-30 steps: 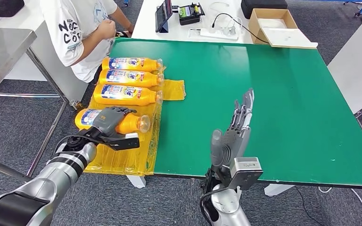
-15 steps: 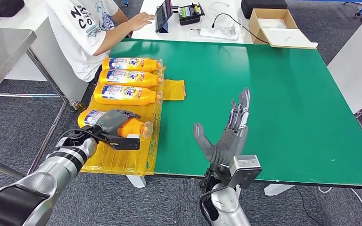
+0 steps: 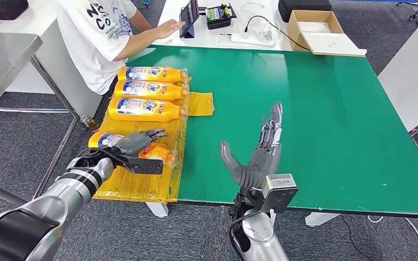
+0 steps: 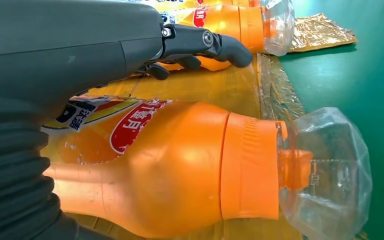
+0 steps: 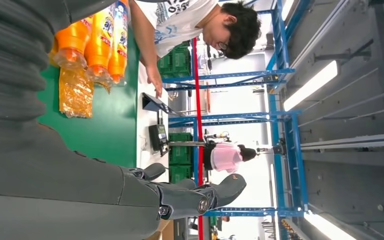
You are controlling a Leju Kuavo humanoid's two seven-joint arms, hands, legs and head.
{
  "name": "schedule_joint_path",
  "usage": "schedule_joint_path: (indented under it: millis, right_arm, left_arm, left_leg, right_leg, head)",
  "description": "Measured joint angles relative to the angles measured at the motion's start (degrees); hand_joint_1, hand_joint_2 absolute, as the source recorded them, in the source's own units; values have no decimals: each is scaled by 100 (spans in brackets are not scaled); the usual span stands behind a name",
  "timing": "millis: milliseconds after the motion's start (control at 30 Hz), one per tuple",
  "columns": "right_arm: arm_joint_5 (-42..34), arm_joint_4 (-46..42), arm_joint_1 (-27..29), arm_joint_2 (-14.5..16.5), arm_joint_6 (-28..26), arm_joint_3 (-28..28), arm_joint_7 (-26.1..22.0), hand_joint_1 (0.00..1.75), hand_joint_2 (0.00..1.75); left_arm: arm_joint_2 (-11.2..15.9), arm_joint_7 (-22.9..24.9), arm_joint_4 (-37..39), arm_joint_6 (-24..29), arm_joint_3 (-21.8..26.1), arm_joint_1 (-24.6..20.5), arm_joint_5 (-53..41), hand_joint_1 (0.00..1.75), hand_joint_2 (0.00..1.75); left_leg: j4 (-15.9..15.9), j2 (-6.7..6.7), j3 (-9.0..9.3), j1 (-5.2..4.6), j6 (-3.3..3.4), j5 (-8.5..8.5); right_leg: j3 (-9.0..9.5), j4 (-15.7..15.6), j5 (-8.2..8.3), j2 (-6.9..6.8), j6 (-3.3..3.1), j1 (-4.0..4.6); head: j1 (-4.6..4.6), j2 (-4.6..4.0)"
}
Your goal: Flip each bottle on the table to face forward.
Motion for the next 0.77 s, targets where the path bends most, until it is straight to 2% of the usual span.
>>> schedule_joint_path:
  millis: [533, 633, 767]
  right_arm:
    - [8, 430, -203, 42, 144, -63, 0, 0, 175]
    - [10, 489, -213, 43, 155, -66, 0, 0, 175]
    - [10, 548, -213, 43, 153, -75, 0, 0, 175]
  left_arm:
    - [83, -584, 90, -1044, -48, -55, 1175, 0, 0]
    - [76, -815, 70, -900, 40, 33, 1633, 0, 0]
    - [-2, -961, -46, -292, 295, 278, 2322, 0, 0]
  left_leg:
    - [-1, -8, 22, 0, -3, 5]
    - [-1, -4, 22, 0, -3, 5]
    - [-1, -3, 19, 0, -3, 4]
  right_leg:
    - [27, 0, 1, -3, 0, 0]
    - [25, 0, 1, -1, 0, 0]
    - [17, 0, 1, -1, 0, 1]
  head:
    - [1, 0]
    - [0, 0]
    - [0, 0]
